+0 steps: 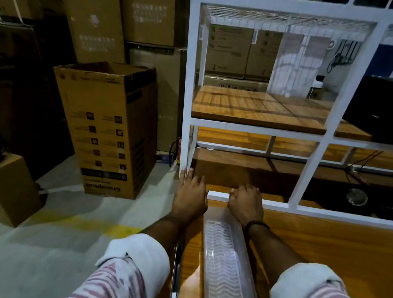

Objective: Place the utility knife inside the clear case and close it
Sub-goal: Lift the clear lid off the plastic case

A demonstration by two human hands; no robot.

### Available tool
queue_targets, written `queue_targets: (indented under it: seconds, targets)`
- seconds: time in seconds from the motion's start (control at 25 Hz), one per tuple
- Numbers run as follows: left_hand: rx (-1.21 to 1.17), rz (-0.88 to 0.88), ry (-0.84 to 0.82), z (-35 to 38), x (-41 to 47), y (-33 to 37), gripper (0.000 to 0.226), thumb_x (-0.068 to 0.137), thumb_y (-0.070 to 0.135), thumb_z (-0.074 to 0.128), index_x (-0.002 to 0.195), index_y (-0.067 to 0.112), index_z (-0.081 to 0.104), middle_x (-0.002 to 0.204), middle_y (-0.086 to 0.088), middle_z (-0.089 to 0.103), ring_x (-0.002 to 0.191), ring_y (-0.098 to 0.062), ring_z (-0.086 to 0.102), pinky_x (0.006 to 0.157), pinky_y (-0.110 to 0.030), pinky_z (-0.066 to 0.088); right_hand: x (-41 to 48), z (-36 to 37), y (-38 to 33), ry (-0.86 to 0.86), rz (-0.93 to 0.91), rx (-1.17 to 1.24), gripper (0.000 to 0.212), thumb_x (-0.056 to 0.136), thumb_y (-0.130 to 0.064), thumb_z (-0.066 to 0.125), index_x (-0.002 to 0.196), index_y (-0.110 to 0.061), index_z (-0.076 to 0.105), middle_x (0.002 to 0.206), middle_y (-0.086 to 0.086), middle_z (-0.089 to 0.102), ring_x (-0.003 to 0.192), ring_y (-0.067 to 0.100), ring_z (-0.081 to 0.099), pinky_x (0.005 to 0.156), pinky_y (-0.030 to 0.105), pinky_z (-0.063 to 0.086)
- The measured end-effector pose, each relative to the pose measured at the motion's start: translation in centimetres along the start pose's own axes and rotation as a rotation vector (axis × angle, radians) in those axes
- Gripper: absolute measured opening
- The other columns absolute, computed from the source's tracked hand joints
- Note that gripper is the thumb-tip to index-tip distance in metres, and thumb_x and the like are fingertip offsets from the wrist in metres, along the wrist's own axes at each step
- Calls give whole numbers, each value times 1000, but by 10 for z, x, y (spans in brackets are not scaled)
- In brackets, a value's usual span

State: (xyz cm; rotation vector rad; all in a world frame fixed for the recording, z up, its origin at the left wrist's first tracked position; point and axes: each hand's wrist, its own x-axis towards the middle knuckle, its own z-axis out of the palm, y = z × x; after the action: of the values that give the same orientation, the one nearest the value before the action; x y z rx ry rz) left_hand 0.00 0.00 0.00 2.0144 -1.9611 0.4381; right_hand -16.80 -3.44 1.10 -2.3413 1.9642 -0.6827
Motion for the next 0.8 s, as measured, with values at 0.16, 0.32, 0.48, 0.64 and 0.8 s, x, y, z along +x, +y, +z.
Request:
queue_targets:
  seconds: [0.16, 0.32, 0.48, 0.64, 0.8]
  targets:
    - [-106, -91, -122, 13, -14, 15, 27, 95, 28, 51, 103, 18, 74, 104, -7, 76, 94, -28, 71, 87, -37, 56, -9, 19, 11, -79, 173, 111, 35, 96, -31, 49, 120, -9, 64, 123, 15, 65, 115, 35, 58, 98, 46, 48]
    - [-255, -282, -156, 29, -19, 29, 29, 101, 33, 49, 102, 15, 73, 101, -7, 77, 90, -27, 75, 75, -35, 59, -16, 41, 22, -173, 200, 181, 35, 100, -15, 40, 122, 1, 62, 126, 21, 62, 117, 40, 56, 100, 45, 46]
    - [-262, -342, -110, 41, -24, 40, 33, 104, 35, 44, 112, 14, 68, 107, -9, 74, 95, -28, 73, 75, -38, 59, -15, 47, 22, -128, 255, 209, 35, 103, -18, 39, 117, 5, 61, 124, 26, 61, 119, 41, 54, 100, 43, 43]
    - [-252, -356, -95, 45, -25, 39, 37, 104, 38, 44, 113, 11, 68, 108, -10, 74, 96, -29, 72, 75, -38, 58, -15, 50, 23, -71, 243, 262, 37, 104, -19, 41, 116, 9, 61, 122, 28, 62, 115, 42, 55, 100, 43, 43]
    - [-276, -363, -86, 45, -27, 40, 37, 104, 38, 44, 110, 11, 69, 106, -10, 75, 95, -28, 72, 75, -38, 58, -15, 56, 24, -71, 217, 241, 36, 103, -22, 42, 113, 6, 62, 116, 25, 64, 109, 38, 58, 96, 42, 46]
